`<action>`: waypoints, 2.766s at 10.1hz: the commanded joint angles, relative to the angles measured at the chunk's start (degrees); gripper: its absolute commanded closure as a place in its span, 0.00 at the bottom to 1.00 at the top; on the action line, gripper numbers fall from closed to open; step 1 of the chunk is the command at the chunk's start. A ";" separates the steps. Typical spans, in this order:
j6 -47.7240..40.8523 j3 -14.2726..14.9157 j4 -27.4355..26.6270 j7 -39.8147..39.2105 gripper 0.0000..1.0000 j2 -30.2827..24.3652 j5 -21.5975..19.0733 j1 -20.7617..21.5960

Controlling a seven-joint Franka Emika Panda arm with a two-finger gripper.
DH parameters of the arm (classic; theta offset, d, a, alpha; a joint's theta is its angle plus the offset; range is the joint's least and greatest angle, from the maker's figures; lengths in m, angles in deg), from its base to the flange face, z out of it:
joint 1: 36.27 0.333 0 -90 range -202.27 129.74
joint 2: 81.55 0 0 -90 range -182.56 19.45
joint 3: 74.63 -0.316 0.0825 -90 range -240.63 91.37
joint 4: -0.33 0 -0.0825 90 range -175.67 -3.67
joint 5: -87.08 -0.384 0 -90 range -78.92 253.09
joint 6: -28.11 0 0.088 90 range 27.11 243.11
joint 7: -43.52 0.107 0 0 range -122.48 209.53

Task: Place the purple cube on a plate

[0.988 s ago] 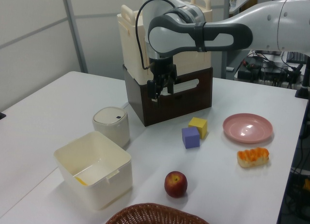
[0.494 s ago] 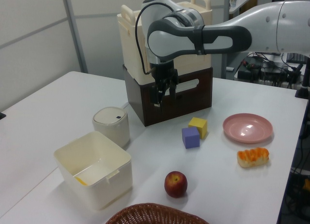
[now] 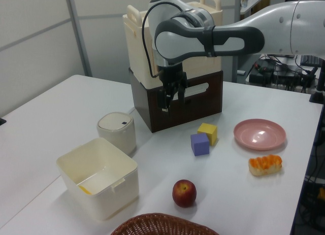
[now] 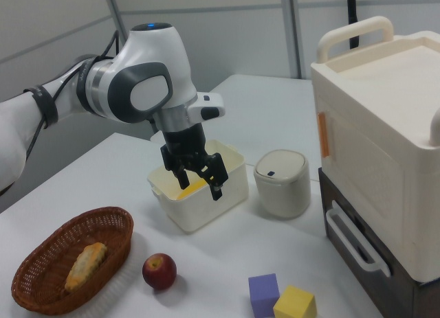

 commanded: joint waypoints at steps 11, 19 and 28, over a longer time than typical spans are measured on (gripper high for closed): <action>1.01 0.33 -10.23 -15.37 0.00 -7.58 4.00 -4.56; 11.56 0.42 -8.65 -25.41 0.00 8.69 4.88 -7.57; 14.03 0.42 -8.91 -34.10 0.30 13.09 8.75 -7.65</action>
